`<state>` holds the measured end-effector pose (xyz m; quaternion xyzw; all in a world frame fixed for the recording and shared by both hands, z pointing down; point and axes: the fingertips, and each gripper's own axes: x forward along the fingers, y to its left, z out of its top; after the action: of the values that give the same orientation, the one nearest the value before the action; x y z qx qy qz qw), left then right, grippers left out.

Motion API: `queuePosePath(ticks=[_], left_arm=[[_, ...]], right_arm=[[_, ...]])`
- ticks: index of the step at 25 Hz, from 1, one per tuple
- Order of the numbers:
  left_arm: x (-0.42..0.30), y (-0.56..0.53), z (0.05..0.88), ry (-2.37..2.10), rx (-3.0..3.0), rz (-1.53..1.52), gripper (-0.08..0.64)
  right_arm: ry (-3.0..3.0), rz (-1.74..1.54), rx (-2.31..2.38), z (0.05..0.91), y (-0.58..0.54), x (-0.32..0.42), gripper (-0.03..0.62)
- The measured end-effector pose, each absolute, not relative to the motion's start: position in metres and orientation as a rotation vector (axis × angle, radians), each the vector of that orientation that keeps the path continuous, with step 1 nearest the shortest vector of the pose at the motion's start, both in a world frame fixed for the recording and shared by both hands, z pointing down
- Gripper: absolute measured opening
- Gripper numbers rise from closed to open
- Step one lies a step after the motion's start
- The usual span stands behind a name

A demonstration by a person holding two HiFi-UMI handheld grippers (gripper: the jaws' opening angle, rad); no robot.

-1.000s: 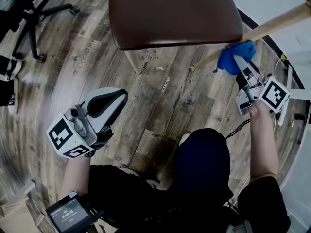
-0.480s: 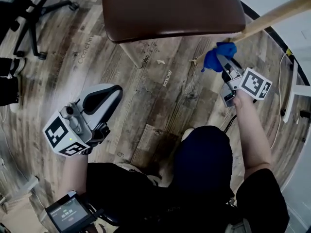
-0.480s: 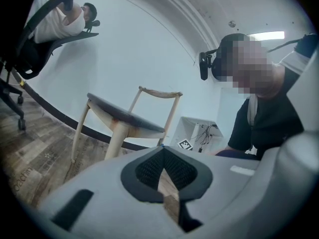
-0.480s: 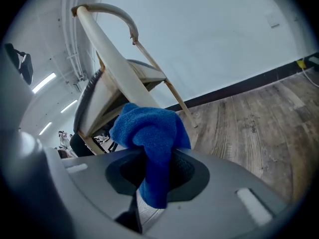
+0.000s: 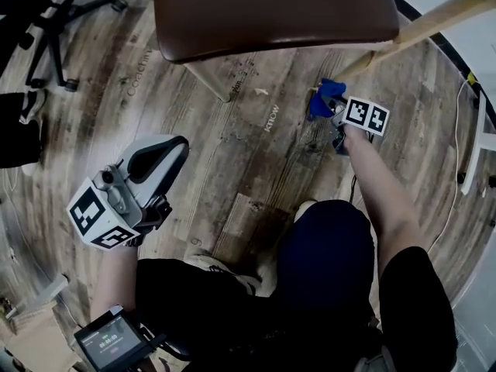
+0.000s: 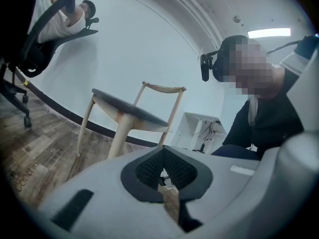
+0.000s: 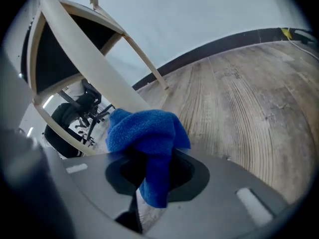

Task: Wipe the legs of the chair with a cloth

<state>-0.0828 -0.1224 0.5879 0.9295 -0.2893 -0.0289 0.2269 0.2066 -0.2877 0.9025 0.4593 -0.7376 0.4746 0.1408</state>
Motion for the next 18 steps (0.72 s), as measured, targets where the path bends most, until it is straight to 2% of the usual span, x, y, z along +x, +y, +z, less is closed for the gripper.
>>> queuePosePath(ticks=[4,11,18], left_arm=[[-0.086,-0.123,0.597,-0.816,2.536,-0.058,-0.002],[-0.085,-0.125,0.598,-0.802,2.538,-0.059,-0.002],[-0.083,-0.126,0.589,-0.773,2.561,-0.08,-0.002]], right_arm=[[-1.948,1.349,1.281,0.954,-0.279,0.213,0.095],[-1.933,1.331,1.23,0.953,-0.279,0.214,0.097],[-2.127,1.185,1.219,0.875,-0.287,0.21,0.097]])
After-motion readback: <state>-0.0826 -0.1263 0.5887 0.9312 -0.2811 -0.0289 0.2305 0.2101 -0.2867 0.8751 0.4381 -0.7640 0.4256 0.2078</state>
